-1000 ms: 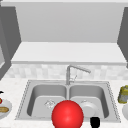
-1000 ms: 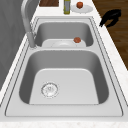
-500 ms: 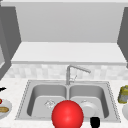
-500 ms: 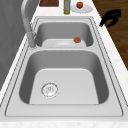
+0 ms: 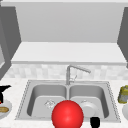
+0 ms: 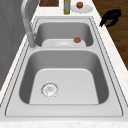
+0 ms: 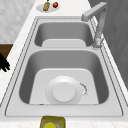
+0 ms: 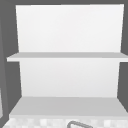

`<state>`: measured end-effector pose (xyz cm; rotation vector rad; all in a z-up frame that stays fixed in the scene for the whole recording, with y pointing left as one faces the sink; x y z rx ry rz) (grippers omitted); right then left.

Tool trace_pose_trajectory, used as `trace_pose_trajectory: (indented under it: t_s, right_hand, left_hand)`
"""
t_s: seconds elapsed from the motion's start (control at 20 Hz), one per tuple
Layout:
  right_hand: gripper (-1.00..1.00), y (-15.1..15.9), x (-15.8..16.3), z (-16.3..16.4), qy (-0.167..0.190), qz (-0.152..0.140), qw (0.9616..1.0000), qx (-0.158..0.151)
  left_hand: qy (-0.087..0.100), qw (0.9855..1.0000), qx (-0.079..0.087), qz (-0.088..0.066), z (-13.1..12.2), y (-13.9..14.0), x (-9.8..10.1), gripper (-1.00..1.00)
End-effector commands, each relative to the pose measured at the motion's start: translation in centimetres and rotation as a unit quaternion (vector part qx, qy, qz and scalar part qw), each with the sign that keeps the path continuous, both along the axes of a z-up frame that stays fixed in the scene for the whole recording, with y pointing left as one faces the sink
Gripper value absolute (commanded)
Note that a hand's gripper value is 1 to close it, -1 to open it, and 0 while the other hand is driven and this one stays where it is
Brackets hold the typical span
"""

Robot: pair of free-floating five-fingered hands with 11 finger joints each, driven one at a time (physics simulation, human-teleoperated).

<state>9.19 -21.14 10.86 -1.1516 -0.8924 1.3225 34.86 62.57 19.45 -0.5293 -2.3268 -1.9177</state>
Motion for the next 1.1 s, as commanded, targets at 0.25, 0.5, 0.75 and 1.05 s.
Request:
trace_pose_trajectory:
  t_s: [0.25,0.5,0.75,1.05]
  right_hand:
    - [0.00,0.0,0.0,0.0,0.000,0.000,1.0000,0.000]
    - [0.00,0.0,0.0,0.0,0.000,0.000,1.0000,0.000]
    - [0.00,0.0,0.0,0.0,0.000,0.000,1.0000,0.000]
    - [0.00,0.0,0.0,0.0,0.000,0.000,1.0000,0.000]
  left_hand:
    - [-0.014,0.9996,0.019,0.014,0.8,-5.2,-2.2,-1.00]
    - [-0.015,0.9994,0.017,0.027,0.9,-7.5,-4.1,-1.00]
    - [-0.002,0.9989,0.017,0.043,1.1,-8.6,-6.2,-1.00]
    - [-0.005,0.9989,0.017,0.043,2.0,-10.1,-8.7,-1.00]
